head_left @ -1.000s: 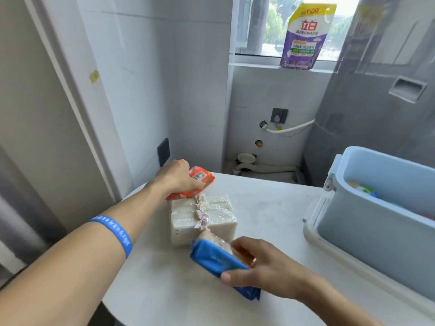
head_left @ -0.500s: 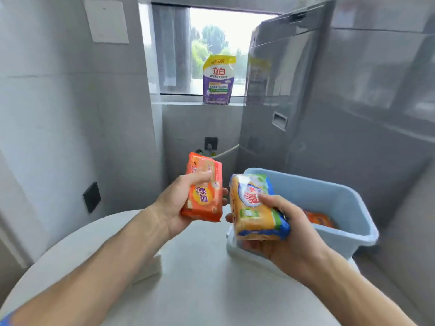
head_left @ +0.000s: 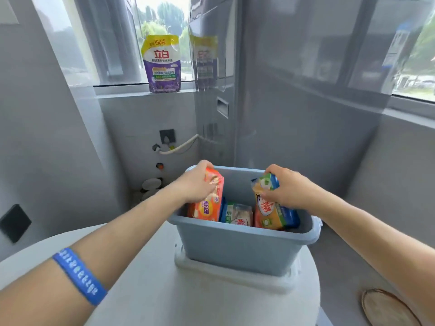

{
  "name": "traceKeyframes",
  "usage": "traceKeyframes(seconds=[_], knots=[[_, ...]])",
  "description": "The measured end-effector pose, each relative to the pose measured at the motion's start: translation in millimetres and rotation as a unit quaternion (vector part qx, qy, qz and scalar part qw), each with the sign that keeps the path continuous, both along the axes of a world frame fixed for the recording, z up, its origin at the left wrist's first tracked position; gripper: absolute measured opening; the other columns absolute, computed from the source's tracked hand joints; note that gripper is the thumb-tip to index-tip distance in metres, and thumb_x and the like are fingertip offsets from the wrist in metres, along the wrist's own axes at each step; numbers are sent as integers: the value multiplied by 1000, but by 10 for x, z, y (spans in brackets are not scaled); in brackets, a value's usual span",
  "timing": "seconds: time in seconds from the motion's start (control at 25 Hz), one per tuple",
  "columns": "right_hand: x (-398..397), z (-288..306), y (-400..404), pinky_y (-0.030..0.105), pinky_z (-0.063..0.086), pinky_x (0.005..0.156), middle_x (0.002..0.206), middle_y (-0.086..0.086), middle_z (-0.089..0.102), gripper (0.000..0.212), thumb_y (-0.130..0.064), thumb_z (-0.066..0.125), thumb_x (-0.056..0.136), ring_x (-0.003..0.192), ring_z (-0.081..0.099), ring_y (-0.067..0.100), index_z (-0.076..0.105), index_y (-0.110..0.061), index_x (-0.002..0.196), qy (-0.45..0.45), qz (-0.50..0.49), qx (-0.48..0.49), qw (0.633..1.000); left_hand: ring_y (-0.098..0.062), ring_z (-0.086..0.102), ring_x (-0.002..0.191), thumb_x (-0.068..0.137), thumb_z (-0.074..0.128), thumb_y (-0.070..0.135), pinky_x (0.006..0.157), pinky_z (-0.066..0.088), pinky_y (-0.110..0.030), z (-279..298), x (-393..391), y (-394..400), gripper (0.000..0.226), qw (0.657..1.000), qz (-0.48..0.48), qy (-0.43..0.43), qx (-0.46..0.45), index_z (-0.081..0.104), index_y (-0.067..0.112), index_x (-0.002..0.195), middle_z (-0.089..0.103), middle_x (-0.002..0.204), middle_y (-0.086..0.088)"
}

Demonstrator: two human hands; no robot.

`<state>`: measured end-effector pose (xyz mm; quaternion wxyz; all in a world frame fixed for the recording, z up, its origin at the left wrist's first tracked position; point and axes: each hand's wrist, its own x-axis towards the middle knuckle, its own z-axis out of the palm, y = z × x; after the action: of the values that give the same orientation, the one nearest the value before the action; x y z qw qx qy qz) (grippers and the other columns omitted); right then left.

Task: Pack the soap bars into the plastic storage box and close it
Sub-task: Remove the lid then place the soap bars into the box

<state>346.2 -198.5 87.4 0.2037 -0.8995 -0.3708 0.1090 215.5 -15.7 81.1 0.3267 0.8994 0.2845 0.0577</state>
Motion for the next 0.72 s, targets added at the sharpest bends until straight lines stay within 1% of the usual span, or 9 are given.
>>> traceKeyframes(seconds=[0.08, 0.12, 0.2, 0.32, 0.44, 0.48, 0.52, 0.6, 0.72], knots=[[33, -17, 46, 38, 49, 78, 114, 8, 62, 42, -44, 59, 90, 98, 59, 28, 50, -17, 120, -57, 43, -67, 995, -22, 60, 83, 95, 53, 23, 67, 44, -32, -8, 82, 65, 49, 994, -44, 64, 75, 35, 19, 141, 63, 109, -7], [30, -18, 54, 38, 46, 78, 113, 8, 60, 40, -47, 57, 90, 99, 57, 29, 52, -15, 115, -108, 66, -99, 987, -23, 59, 92, 95, 54, 23, 73, 44, -32, -13, 101, 91, 51, 984, -78, 101, 125, 35, 19, 143, 59, 119, -7], [53, -37, 39, 38, 39, 78, 112, 6, 61, 43, -55, 50, 90, 104, 52, 28, 58, -16, 106, -253, 90, -171, 948, -25, 53, 111, 93, 56, 22, 87, 45, -35, -61, 79, 130, 52, 953, -139, 160, 215, 40, 25, 143, 46, 137, -4], [57, -90, -53, 39, 28, 79, 111, -3, 66, 49, -58, 36, 95, 105, 48, 23, 67, -22, 103, -396, 98, -277, 870, -21, 48, 122, 96, 52, 21, 97, 42, -39, -146, -31, 121, 45, 926, -229, 156, 255, 49, 30, 139, 42, 144, 4], [72, -126, -125, 40, 25, 77, 109, -5, 65, 34, -41, 32, 101, 100, 48, 25, 61, -27, 113, -441, 148, -292, 836, -16, 49, 121, 97, 46, 33, 96, 43, -37, -183, -89, 105, 42, 917, -243, 176, 263, 49, 30, 139, 44, 145, 8], [92, -131, -126, 39, 23, 77, 109, -3, 65, 32, -40, 32, 102, 101, 49, 25, 57, -27, 116, -431, 153, -272, 846, -17, 50, 118, 95, 45, 38, 94, 44, -37, -186, -108, 115, 43, 916, -229, 196, 266, 53, 28, 136, 47, 142, 7], [117, -126, -140, 38, 25, 78, 107, -2, 65, 30, -41, 32, 101, 103, 51, 25, 53, -26, 117, -386, 138, -242, 879, -19, 52, 116, 91, 45, 43, 92, 46, -39, -201, -119, 130, 44, 913, -214, 212, 275, 58, 25, 129, 51, 137, 4], [178, -97, -196, 38, 32, 82, 101, -3, 63, 24, -39, 41, 99, 106, 55, 23, 51, -28, 118, -237, 117, -178, 948, -24, 54, 104, 85, 44, 48, 84, 48, -42, -245, -151, 143, 44, 913, -179, 228, 286, 65, 17, 109, 62, 117, -3], [226, -2, -259, 33, 42, 83, 102, -8, 61, 29, -12, 52, 89, 99, 56, 21, 63, -30, 108, -94, 131, -176, 971, -23, 41, 88, 89, 47, 40, 75, 29, -28, -249, -170, 72, 35, 923, -158, 210, 282, 62, 9, 84, 65, 94, -10]])
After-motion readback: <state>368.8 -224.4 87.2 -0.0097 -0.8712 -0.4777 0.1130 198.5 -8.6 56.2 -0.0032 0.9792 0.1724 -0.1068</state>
